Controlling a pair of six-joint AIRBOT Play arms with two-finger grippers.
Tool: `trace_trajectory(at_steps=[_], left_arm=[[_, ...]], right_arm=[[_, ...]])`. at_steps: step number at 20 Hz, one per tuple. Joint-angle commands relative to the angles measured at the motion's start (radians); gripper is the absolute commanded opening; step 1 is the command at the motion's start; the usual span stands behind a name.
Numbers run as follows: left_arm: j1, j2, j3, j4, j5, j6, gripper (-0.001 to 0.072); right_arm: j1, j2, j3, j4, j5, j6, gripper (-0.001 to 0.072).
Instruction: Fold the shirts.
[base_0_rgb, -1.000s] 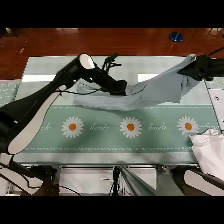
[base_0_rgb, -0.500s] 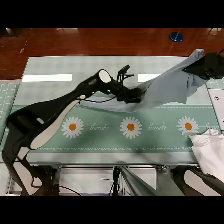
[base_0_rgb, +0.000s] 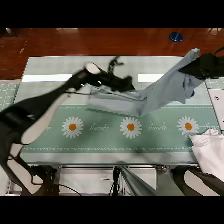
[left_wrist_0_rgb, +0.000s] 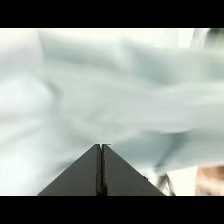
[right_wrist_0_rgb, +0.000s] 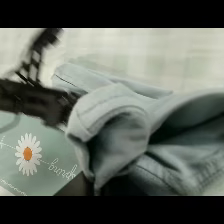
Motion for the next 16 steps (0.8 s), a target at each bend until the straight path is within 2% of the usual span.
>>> trace_trajectory(at_steps=[1,5,8,11,16], left_arm=[[0.241,0.197,0.001,0.103,-0.140,0.073,0.0031],[0.544,0.468,0.001,0.210,-0.260,0.073,0.0032],[0.690,0.595,0.000,0.213,-0.320,0.077,0.0032],[0.733,0.649,0.000,0.213,-0.412,0.085,0.0032],[0.686,0.655,-0.027,0.213,-0.463,0.104,0.0033]], right_arm=[[0.138,-0.018,-0.008,-0.083,-0.126,0.041,0.0025],[0.328,-0.130,-0.008,-0.135,-0.284,0.091,0.0025],[0.465,-0.232,-0.007,-0.132,-0.459,0.105,0.0025],[0.590,-0.333,-0.007,-0.118,-0.601,0.137,0.0025],[0.753,-0.471,-0.007,-0.061,-0.701,0.141,0.0025]])
